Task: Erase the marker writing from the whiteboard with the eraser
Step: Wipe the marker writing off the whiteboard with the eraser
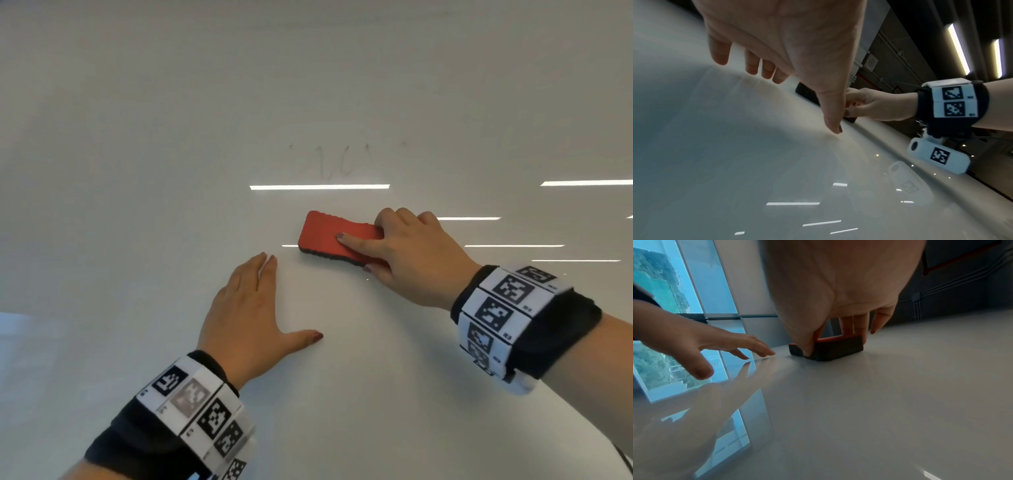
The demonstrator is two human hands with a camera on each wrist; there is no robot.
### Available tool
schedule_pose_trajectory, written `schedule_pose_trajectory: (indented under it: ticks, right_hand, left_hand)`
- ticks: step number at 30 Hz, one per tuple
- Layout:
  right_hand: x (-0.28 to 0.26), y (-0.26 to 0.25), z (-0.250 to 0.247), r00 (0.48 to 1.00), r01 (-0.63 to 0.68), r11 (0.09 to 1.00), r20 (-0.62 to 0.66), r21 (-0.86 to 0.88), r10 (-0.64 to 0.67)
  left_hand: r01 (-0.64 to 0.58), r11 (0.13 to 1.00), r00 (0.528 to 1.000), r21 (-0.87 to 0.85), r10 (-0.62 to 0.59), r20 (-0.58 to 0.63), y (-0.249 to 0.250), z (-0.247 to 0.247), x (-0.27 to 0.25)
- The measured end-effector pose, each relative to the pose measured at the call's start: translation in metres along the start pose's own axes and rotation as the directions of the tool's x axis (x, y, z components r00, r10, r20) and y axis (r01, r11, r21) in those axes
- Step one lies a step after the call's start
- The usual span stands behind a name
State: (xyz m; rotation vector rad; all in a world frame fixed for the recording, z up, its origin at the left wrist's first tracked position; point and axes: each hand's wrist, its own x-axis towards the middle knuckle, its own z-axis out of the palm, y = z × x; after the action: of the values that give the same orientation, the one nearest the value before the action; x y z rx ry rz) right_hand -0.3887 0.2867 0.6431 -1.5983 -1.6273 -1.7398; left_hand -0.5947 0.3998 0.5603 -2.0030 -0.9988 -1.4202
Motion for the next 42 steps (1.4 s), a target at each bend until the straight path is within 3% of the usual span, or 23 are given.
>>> schedule_pose_trajectory:
  ticks: [4,10,16,19,22,25,29,32,35,37,42]
  right_hand:
    - [0.000,0.015,0.001,0.999,-0.034,0.999,-0.039,0.003,0.034]
    - [0.015,0.050,-0.003,0.967,-0.227,0.974,-0.109,0.023,0.229]
    - [0.033,0.087,-0.006,0.857,-0.505,0.862,-0.137,-0.035,0.496]
    - [0.046,0.082,-0.003,0.814,-0.571,0.821,-0.139,-0.007,0.564]
    - [0.058,0.070,-0.004,0.809,-0.575,0.817,-0.115,0.044,0.576]
    - [0.064,0.054,-0.009,0.850,-0.517,0.855,-0.094,0.041,0.519]
    - [0.064,0.011,-0.015,0.920,-0.382,0.923,-0.072,0.051,0.385]
    - [0.057,-0.027,-0.009,0.976,-0.207,0.977,-0.060,0.052,0.209]
    - [0.053,-0.037,-0.003,0.992,-0.109,0.993,-0.052,0.034,0.111]
    - [0.056,-0.026,-0.003,0.989,-0.127,0.992,-0.067,0.019,0.128]
    - [0.072,0.005,-0.008,0.936,-0.330,0.943,-0.113,0.046,0.333]
  left_hand:
    - [0.005,1.000,1.000,-0.021,-0.005,-0.010,0.005,0.000,0.015]
    - [-0.002,1.000,1.000,0.019,0.002,0.000,0.003,0.005,0.020]
    - [-0.029,0.999,0.999,0.027,0.029,-0.015,-0.003,0.009,0.020]
    - [-0.040,0.999,0.999,0.028,0.040,-0.006,-0.004,0.010,0.019]
    - [-0.049,0.998,0.999,0.031,0.049,0.009,-0.006,0.009,0.019]
    - [-0.060,0.998,0.998,0.030,0.059,0.031,-0.007,0.006,0.020]
    - [-0.068,0.997,0.997,0.041,0.066,0.043,-0.007,0.003,0.021]
    - [-0.068,0.996,0.997,0.049,0.066,0.041,-0.006,0.002,0.022]
    - [-0.066,0.996,0.997,0.055,0.064,0.043,-0.006,0.002,0.022]
    - [-0.067,0.996,0.997,0.052,0.064,0.043,-0.006,0.002,0.021]
    - [-0.074,0.997,0.997,0.034,0.072,0.036,-0.007,0.002,0.020]
